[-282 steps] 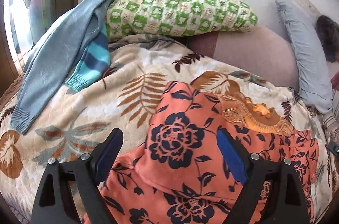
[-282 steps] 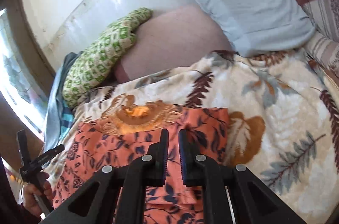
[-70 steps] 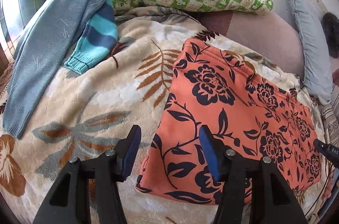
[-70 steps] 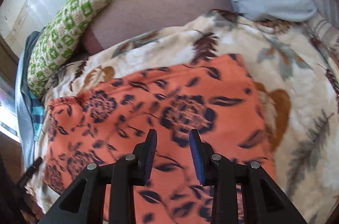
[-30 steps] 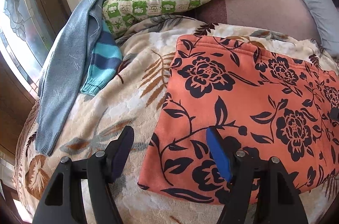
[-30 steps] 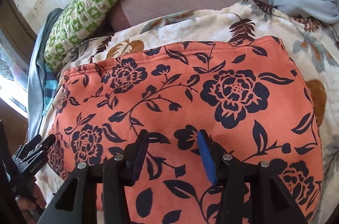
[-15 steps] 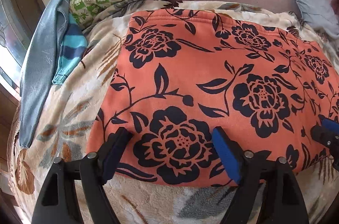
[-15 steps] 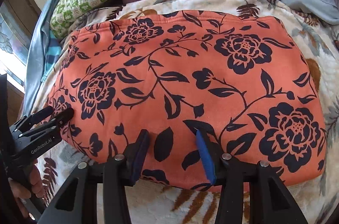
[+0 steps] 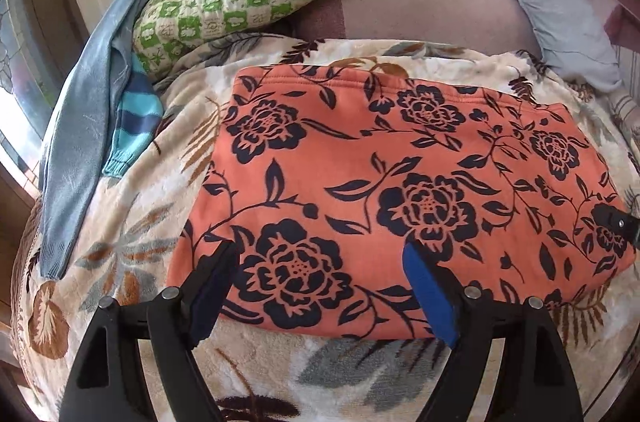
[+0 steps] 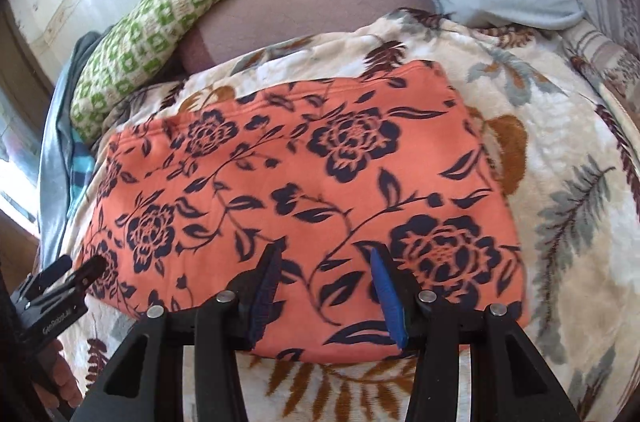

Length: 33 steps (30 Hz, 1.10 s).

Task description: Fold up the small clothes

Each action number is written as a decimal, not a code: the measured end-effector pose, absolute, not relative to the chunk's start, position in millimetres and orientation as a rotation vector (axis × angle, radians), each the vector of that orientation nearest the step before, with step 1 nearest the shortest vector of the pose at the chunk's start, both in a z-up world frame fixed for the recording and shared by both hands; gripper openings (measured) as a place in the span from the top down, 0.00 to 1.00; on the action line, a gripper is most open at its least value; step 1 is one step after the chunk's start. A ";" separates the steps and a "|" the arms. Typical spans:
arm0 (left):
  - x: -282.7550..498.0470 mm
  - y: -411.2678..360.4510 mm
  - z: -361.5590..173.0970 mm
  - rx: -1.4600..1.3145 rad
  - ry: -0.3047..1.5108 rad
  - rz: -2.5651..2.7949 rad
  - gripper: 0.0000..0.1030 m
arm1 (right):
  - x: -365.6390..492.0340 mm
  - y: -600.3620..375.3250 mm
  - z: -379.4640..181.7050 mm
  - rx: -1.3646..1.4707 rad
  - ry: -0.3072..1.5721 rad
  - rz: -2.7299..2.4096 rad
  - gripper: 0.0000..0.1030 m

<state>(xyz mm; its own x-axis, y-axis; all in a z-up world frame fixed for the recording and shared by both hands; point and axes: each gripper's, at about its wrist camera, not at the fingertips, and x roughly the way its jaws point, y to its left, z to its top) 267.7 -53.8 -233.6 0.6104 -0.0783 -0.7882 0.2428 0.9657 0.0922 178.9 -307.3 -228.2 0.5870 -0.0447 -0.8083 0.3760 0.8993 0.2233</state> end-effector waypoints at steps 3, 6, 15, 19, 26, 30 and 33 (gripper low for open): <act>267.4 -70.7 -244.3 0.246 0.924 -0.231 0.18 | 177.2 -333.2 -236.1 0.467 0.936 -0.316 0.52; 276.2 -79.9 -267.7 0.275 1.019 -0.240 0.17 | 184.7 -342.6 -248.6 0.491 0.979 -0.322 0.52; 296.0 -74.3 -272.6 0.230 1.031 -0.273 0.05 | 209.3 -323.9 -261.0 0.330 1.026 -0.348 0.47; 302.2 -55.5 -254.5 0.132 1.026 -0.305 0.05 | 214.8 -322.9 -256.7 0.335 1.049 -0.356 0.46; 319.4 6.7 -236.6 -0.073 0.954 -0.177 0.05 | 196.9 -359.9 -215.6 0.475 0.851 -0.371 0.46; 333.4 32.5 -258.0 -0.095 1.022 -0.059 0.05 | 192.4 -390.9 -224.2 0.610 0.839 -0.373 0.46; 336.4 31.4 -281.8 -0.063 1.124 -0.053 0.05 | 204.0 -406.2 -256.8 0.715 0.974 -0.341 0.46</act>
<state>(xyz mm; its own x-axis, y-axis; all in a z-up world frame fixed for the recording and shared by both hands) 336.4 31.4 -281.8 0.4309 -0.0746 -0.8993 0.0105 0.9969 -0.0777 204.0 -406.2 -256.8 0.5337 0.0473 -0.8444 0.5630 0.7252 0.3964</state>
